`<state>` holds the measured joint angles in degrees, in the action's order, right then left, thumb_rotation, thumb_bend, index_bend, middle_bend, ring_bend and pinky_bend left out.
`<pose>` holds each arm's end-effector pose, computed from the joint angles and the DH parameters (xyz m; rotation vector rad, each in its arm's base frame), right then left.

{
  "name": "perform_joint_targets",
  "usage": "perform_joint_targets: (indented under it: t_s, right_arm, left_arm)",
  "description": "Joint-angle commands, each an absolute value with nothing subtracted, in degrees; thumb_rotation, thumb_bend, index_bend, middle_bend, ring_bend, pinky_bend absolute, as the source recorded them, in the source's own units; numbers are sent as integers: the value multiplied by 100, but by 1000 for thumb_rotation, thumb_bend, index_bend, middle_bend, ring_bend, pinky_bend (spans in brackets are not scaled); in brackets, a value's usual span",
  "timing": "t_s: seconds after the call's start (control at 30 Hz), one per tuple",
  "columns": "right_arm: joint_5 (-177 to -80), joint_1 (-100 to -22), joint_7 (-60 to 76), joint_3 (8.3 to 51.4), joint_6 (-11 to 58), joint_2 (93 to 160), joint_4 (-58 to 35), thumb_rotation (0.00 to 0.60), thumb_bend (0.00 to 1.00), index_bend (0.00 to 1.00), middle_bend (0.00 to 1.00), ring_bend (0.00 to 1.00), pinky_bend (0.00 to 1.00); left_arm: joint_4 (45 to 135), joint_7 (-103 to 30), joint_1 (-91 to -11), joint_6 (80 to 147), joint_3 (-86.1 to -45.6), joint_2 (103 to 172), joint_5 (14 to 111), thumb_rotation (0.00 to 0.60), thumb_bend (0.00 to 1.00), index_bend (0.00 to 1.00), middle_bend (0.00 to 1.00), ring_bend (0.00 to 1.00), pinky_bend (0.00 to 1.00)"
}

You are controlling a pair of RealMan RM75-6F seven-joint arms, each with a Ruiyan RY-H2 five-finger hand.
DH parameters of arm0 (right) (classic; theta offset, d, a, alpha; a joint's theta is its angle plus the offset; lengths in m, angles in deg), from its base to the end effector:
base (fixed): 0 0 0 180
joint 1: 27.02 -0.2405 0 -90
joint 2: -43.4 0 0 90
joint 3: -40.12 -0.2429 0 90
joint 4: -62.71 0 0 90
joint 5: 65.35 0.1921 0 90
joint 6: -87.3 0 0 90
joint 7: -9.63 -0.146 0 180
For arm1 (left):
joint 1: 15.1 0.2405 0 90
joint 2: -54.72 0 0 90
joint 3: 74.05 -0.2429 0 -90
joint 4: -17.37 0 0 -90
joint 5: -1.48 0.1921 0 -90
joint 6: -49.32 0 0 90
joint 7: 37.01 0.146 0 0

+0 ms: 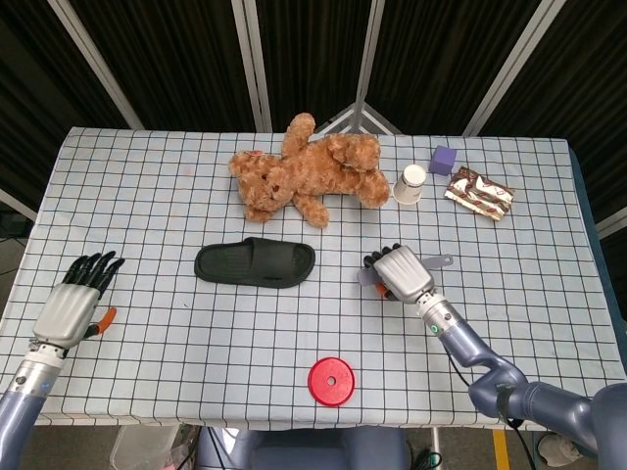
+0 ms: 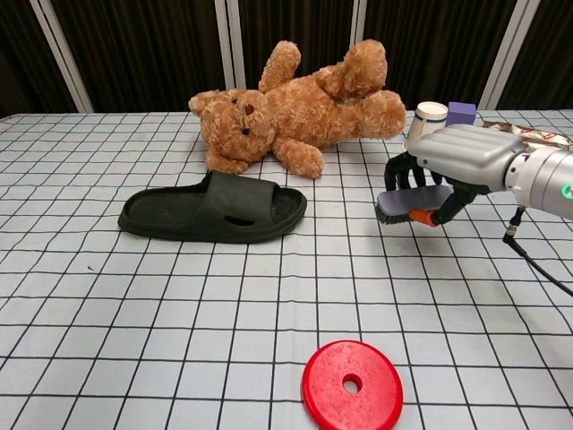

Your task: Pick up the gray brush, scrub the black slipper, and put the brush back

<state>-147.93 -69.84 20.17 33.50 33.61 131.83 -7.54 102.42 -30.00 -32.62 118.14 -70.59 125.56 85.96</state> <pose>-0.1636 -0.3499 0.0083 2.0233 -0.6254 0.8731 -0.2778 0.2449 0.1102 -1.6816 -0.8498 -0.7773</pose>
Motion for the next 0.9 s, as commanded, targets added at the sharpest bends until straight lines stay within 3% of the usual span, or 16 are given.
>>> perform_joint_targets:
  t_s: [0.03,0.23,0.43,0.67,0.9]
  right_arm:
    - [-14787,-7023,2423,3260,3193,13188,-981,600,547,739,610,485,526]
    - [-14635,-7144,2635,3140,3337,13183,-1291,600,547,739,610,489,526]
    - [-14457,-7280,3205,2931,3213,13351,-1581,600,546,741,615,500,531]
    - [-14104,-7444,3510,2790,3384,13556,-1833,600,547,741,616,500,542]
    - [-13820,-7619,3567,2599,3487,13641,-2048,600,547,741,617,505,549]
  left_arm:
    - [10376,-3208,-3809,11122,-6894,12447,8548,600,545,0,1,0,49]
    - [10254,-3561,-4345,10396,-6763,12568,8495,600,468,0,6,0,49]
    - [9840,-3767,-4985,9500,-6740,12942,8422,600,485,0,16,2,49]
    - [9370,-4079,-5350,8917,-6864,13292,8363,600,503,0,23,6,49]
    - [8860,-4624,-5501,8778,-7023,13517,8525,600,509,0,23,6,49]
